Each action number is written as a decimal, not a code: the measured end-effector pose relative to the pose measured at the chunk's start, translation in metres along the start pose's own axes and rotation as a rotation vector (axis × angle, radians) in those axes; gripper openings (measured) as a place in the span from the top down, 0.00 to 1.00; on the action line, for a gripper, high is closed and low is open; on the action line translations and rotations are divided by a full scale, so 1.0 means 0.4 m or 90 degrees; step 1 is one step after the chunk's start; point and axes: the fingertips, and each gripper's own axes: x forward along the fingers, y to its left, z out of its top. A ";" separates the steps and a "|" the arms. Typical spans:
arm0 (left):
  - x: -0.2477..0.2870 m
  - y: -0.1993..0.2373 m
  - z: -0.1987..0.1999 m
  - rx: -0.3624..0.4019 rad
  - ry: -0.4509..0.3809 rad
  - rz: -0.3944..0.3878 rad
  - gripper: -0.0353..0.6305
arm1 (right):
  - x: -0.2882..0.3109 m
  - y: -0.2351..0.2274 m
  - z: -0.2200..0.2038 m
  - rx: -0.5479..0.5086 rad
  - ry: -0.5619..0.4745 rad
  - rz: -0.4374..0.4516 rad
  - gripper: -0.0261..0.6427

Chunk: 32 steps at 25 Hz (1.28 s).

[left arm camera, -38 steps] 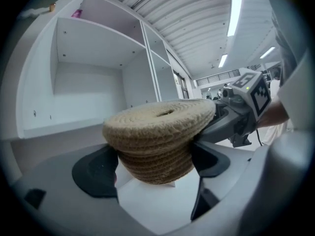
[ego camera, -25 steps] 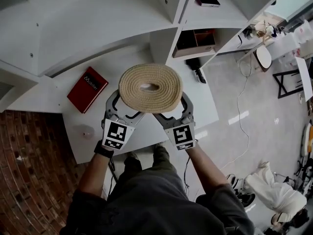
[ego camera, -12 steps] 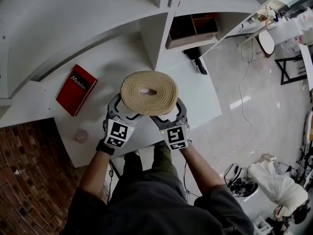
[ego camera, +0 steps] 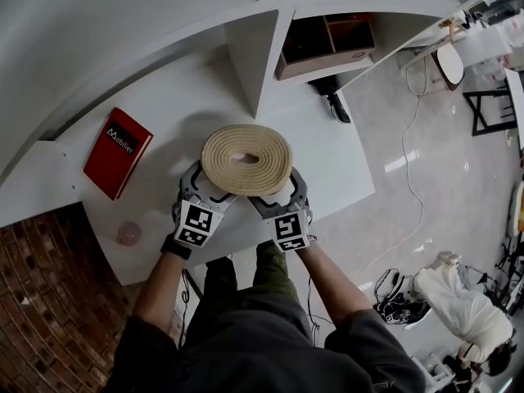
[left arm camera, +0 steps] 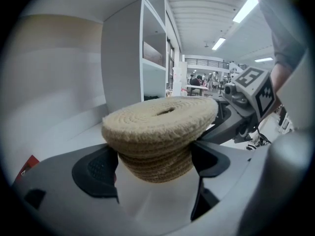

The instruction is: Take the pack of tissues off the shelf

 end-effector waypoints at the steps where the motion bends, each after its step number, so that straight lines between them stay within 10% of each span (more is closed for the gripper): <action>1: 0.006 0.001 -0.008 0.000 0.004 -0.001 0.26 | 0.006 -0.001 -0.011 -0.002 0.008 0.000 0.23; 32: 0.043 0.015 -0.155 0.054 0.117 -0.013 0.26 | 0.048 0.008 -0.113 -0.031 0.086 -0.012 0.23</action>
